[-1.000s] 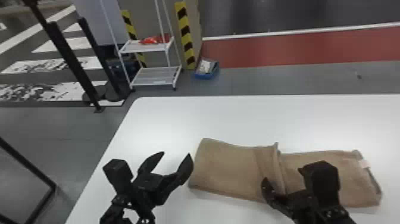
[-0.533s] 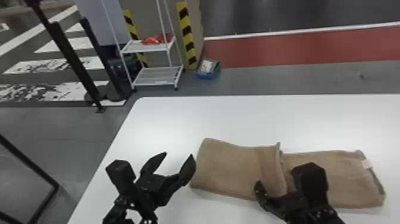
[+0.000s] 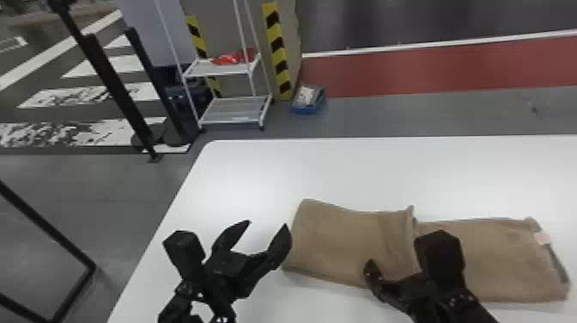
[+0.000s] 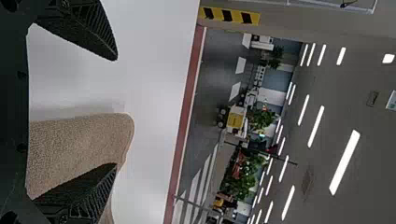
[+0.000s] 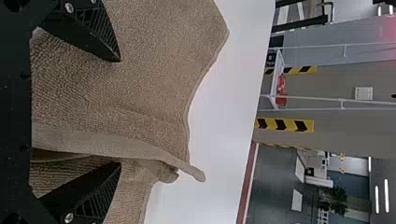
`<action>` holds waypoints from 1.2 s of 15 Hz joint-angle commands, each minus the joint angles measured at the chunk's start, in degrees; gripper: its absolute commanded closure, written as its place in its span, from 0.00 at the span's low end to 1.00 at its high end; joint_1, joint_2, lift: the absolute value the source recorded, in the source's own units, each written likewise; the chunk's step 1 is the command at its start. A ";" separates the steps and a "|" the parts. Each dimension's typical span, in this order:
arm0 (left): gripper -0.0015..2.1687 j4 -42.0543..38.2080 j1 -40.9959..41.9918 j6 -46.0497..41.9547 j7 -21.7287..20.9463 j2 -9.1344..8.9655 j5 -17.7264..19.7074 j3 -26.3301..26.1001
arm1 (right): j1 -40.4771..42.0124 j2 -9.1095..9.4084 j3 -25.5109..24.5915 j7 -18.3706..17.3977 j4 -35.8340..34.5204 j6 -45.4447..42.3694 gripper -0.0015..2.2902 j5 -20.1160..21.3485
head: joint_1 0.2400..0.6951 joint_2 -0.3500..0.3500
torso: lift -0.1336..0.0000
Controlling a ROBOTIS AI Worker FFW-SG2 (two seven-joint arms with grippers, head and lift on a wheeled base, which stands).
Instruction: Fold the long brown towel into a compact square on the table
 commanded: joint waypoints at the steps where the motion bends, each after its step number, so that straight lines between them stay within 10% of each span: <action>1: 0.03 0.20 0.00 0.00 0.00 0.08 0.00 0.00 | -0.90 0.05 0.87 0.02 0.84 -0.18 0.04 -0.12 | 1.00 0.89 | 0.07; 12: 0.03 0.81 -0.09 0.00 -0.17 0.69 0.35 0.00 | -0.11 -0.18 2.46 0.46 0.05 -2.64 0.05 0.32 | 1.00 0.97 | 0.07; 18: 0.03 1.25 -0.44 -0.18 -0.17 0.78 0.35 -0.44 | -0.37 -0.18 2.28 0.46 0.05 -1.94 0.26 0.32 | 1.00 0.93 | 0.07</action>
